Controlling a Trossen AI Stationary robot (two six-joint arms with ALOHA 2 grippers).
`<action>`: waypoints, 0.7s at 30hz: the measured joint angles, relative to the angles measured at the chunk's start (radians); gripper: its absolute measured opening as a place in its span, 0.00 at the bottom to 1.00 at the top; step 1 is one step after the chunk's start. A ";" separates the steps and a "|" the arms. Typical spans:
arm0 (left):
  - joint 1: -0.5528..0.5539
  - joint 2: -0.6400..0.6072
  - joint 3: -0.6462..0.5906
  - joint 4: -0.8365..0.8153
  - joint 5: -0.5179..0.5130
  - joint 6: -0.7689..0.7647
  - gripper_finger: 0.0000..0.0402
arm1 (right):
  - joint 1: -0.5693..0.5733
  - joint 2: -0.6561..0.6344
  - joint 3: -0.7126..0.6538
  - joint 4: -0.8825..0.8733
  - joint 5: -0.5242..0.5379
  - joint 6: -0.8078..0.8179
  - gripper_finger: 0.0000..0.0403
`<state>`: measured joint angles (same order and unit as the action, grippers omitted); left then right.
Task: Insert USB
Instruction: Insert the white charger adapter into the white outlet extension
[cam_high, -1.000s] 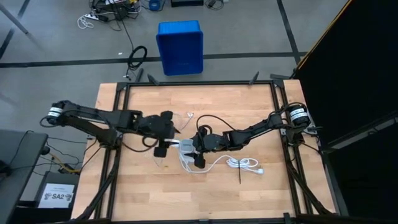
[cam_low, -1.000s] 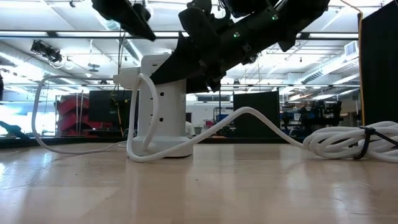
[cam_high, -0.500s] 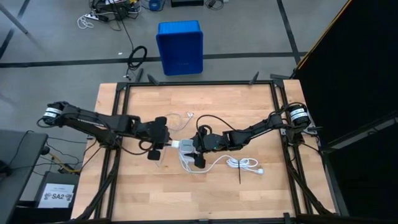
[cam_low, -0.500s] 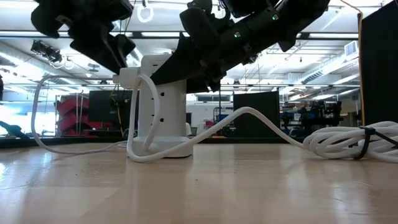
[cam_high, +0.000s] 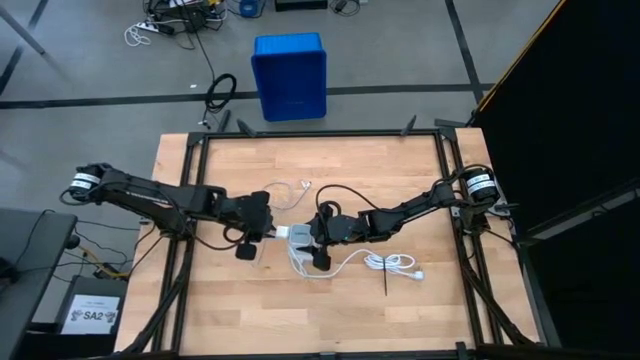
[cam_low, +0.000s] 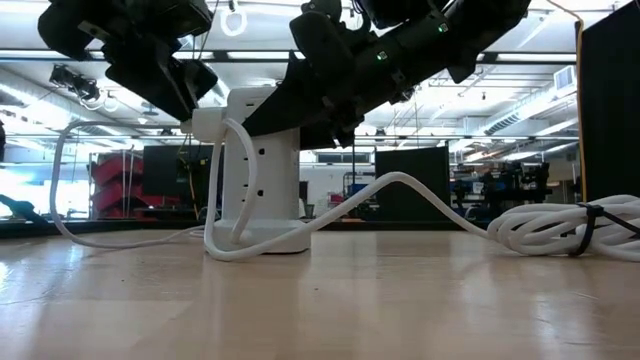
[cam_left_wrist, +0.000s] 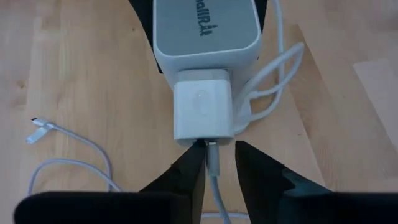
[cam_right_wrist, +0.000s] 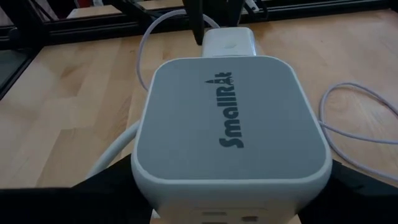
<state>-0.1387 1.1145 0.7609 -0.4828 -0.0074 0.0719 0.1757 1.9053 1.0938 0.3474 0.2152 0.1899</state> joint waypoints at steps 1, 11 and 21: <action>0.000 0.005 0.000 0.002 0.000 0.000 0.18 | 0.000 0.000 0.000 0.000 0.000 0.000 0.65; 0.000 0.054 -0.003 0.048 -0.029 0.030 0.12 | 0.000 -0.002 -0.002 -0.001 -0.020 -0.009 0.65; 0.000 0.055 0.009 0.050 -0.026 0.052 0.02 | 0.002 -0.003 -0.004 -0.007 -0.025 -0.015 0.65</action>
<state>-0.1383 1.1694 0.7700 -0.4328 -0.0333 0.1242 0.1776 1.9022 1.0901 0.3408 0.1906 0.1749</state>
